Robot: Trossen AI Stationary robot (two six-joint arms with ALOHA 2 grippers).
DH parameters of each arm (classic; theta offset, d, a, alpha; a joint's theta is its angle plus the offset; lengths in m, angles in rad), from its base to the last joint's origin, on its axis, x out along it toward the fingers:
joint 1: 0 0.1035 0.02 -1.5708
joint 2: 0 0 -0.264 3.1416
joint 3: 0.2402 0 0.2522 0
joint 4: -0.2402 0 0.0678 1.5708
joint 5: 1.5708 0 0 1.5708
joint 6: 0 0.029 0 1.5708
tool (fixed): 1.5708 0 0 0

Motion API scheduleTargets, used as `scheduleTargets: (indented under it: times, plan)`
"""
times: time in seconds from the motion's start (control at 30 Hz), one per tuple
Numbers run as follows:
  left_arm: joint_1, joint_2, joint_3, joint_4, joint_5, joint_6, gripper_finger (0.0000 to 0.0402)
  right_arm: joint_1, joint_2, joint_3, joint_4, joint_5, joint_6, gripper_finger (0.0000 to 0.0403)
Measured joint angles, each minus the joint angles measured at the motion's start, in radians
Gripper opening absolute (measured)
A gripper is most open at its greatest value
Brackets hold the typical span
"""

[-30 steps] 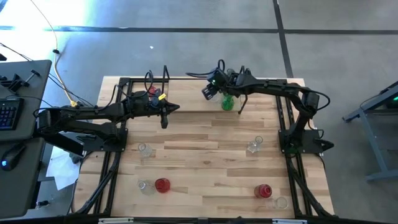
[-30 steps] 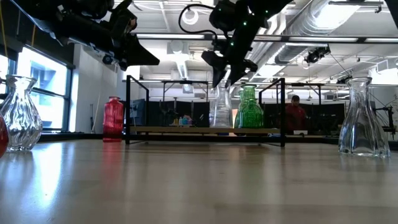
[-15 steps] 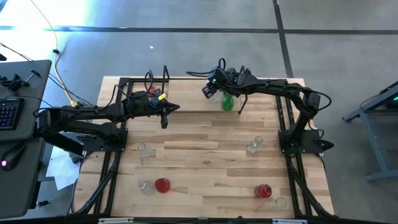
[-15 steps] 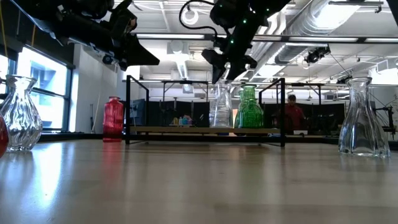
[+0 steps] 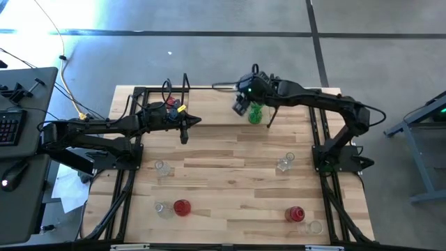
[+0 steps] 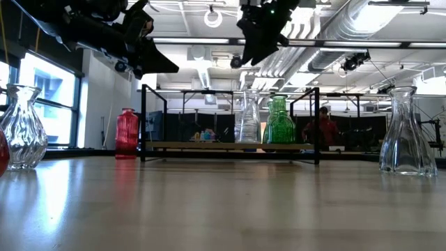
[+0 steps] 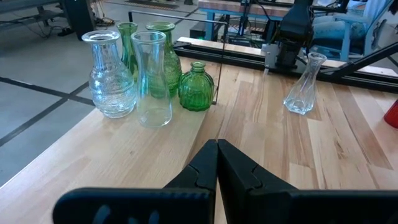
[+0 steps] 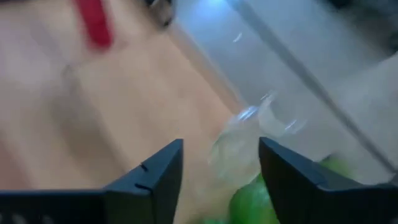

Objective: Sort vases onto shelf
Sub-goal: Put the top right transparent vase aligned with the other transparent vase on the shelf

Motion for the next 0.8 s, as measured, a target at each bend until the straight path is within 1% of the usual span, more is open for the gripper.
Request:
scheduleTargets:
  times: [0.07,0.17,0.27,0.37,0.43,0.63,0.8]
  plan:
    - [0.000,0.000,0.000,0.000,0.000,0.000,0.0000,0.014,0.007,-0.001,-0.091,-0.039,0.012,0.0160]
    - [0.000,0.000,0.000,0.000,0.000,0.000,0.0000,0.037,0.032,-0.002,-0.165,-0.041,0.036,0.0107]
    - [-0.001,0.000,0.000,0.002,0.000,0.000,0.0000,0.050,0.059,-0.002,-0.166,-0.030,0.039,0.0055]
    - [-0.001,0.000,0.000,0.002,0.000,0.000,0.0000,0.050,0.091,-0.002,-0.158,-0.022,0.030,0.0012]
    - [-0.001,0.000,0.000,0.001,0.000,-0.002,0.0000,0.044,0.116,-0.002,-0.159,-0.015,0.023,0.0005]
    - [-0.015,0.000,0.000,0.000,0.000,-0.002,0.0000,0.027,0.185,-0.002,-0.162,0.010,0.023,0.0018]
    - [-0.021,0.000,0.000,-0.001,0.000,-0.002,0.0000,0.017,0.222,-0.003,-0.162,0.056,0.020,0.0006]
